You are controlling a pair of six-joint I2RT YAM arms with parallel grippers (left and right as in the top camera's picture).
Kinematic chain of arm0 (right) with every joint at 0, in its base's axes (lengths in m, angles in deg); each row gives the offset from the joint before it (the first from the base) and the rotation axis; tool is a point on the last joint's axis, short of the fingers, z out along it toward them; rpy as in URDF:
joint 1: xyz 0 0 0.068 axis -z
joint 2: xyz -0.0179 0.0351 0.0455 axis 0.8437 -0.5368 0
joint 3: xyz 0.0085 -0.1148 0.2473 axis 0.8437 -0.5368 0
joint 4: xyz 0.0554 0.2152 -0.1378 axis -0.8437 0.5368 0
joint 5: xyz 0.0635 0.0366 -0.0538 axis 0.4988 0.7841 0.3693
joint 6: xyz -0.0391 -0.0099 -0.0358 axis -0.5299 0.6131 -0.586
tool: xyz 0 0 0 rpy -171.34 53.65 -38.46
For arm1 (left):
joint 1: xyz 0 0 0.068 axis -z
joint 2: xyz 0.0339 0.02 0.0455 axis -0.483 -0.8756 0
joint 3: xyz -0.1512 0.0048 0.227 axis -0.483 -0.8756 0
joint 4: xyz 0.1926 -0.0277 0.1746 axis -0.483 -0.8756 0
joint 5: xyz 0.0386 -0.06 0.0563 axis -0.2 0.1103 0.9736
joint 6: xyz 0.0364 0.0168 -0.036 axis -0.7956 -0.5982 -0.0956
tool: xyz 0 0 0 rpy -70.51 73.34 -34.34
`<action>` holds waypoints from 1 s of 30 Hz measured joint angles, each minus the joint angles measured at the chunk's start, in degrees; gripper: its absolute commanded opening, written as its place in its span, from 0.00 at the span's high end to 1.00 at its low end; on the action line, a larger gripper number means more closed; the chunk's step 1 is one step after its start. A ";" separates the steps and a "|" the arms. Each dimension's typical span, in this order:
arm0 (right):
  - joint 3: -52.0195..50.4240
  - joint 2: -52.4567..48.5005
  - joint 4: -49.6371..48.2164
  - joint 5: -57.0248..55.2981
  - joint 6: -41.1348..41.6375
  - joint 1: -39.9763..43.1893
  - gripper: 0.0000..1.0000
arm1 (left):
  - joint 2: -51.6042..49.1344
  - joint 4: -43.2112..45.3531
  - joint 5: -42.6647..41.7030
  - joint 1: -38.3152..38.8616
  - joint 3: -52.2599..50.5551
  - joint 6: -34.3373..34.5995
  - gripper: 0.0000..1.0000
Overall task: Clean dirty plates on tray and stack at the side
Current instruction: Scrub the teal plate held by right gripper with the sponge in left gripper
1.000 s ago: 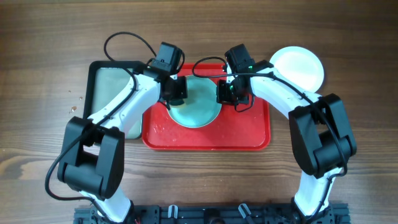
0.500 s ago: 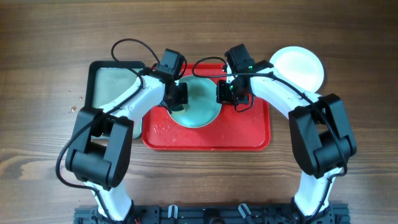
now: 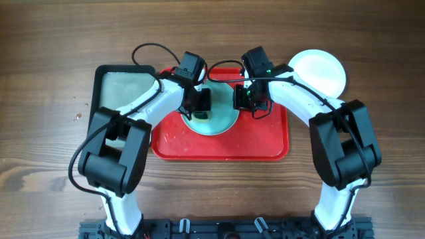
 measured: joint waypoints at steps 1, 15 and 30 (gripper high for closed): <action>0.00 0.00 0.00 -0.15 0.00 0.00 0.96 | -0.20 0.22 -2.01 0.09 0.00 -0.07 0.96; 0.00 0.00 -0.07 -0.11 0.00 0.00 0.95 | 4.35 -3.37 2.75 0.17 3.43 -0.15 0.96; 0.00 0.00 -0.07 -0.11 0.00 0.00 0.96 | 2.40 -6.49 13.77 0.17 4.92 -0.52 0.96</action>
